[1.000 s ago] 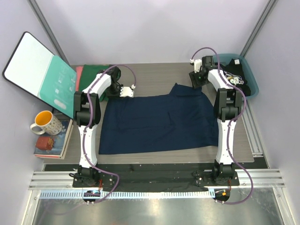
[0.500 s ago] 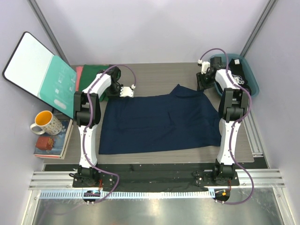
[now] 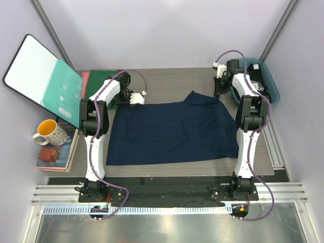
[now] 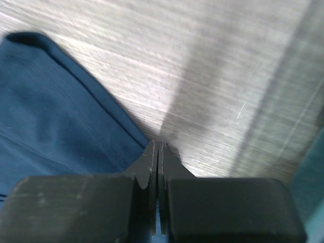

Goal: Fold and stack the t-shirts
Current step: Grap the side of the flattened tshirt furthest away from the robot with both arms

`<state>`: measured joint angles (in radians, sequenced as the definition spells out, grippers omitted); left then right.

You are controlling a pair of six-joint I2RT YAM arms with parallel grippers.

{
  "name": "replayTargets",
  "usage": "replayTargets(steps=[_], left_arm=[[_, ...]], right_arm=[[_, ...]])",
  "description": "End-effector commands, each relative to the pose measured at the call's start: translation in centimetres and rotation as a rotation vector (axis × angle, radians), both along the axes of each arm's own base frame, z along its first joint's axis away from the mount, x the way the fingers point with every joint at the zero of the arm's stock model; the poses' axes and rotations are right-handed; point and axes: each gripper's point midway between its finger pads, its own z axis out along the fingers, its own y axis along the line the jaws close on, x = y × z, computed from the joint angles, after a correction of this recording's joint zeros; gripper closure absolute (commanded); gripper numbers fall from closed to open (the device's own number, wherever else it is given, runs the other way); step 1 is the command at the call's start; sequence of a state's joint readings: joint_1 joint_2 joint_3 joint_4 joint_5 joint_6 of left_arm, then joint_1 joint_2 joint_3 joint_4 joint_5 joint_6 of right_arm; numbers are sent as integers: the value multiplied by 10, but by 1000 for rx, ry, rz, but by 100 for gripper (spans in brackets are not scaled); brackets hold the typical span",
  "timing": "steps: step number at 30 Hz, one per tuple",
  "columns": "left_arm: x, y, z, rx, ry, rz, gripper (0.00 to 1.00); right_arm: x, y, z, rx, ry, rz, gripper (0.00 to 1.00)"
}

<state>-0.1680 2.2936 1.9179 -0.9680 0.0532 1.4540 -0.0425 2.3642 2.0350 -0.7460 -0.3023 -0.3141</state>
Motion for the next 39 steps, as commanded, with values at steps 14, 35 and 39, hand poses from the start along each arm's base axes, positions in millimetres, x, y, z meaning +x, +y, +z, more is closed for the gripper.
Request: replayTargets(steps=[14,35,39], left_arm=[[7,-1,37,-4,-121,17,100],[-27,3,69,-7,-176,50,100],[-32,3,75,-22,-193,69,100]], right_arm=[[50,30,122,18,-313,81,99],[27,33,159,30,-349,102,99],[23,32,167,21,-361,105,99]])
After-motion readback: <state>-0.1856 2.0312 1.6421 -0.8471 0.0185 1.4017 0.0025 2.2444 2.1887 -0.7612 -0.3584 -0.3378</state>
